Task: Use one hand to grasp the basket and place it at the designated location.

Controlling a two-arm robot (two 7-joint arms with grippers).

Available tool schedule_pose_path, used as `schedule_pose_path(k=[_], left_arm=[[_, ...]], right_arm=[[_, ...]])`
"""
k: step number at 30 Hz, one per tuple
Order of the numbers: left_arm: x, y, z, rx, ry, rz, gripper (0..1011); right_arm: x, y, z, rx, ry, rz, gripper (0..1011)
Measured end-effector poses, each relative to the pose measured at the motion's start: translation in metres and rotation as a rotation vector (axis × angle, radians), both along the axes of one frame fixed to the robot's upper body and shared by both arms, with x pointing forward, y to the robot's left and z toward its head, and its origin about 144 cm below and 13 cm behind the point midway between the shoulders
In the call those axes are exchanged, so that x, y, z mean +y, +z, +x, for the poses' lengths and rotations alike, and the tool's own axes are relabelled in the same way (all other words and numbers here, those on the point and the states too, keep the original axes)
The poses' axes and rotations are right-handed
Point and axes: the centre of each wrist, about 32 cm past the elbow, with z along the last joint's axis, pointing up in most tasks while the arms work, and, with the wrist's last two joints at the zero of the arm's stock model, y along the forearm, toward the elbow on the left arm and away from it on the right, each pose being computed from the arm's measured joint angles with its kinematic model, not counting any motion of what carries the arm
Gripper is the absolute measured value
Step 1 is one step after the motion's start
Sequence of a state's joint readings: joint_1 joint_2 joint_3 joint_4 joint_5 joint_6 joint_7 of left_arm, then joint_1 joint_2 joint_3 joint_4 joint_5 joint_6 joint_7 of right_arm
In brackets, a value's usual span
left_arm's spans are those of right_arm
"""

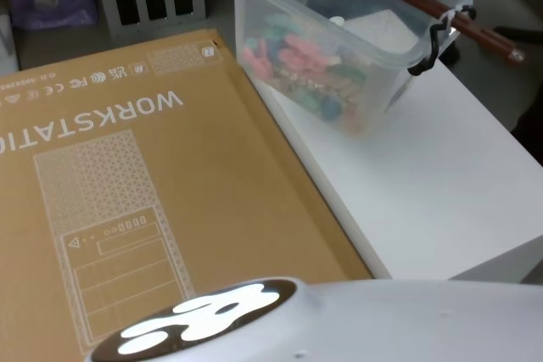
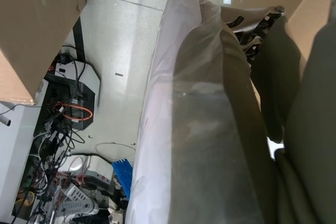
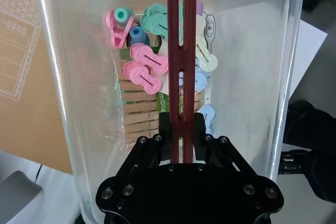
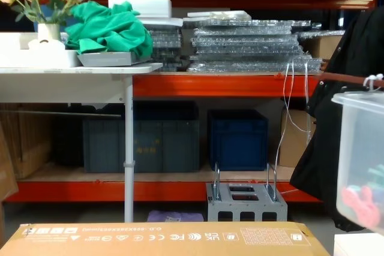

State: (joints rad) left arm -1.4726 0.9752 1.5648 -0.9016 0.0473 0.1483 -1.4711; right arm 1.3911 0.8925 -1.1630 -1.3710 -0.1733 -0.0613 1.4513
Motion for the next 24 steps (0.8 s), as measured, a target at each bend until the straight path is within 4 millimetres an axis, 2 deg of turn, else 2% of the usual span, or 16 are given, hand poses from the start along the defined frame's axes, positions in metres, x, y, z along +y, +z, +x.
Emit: schedule_pose_path(k=[11,24], left_arm=[[0.000,0.000,0.000,0.000,0.000,0.000,0],[0.000,0.000,0.000,0.000,0.000,0.000,0]], right_arm=[[-0.039,0.005,0.000,-0.010,-0.173,0.015,238],[-0.070,-0.005,0.002,-0.001,-0.344,0.006,238]])
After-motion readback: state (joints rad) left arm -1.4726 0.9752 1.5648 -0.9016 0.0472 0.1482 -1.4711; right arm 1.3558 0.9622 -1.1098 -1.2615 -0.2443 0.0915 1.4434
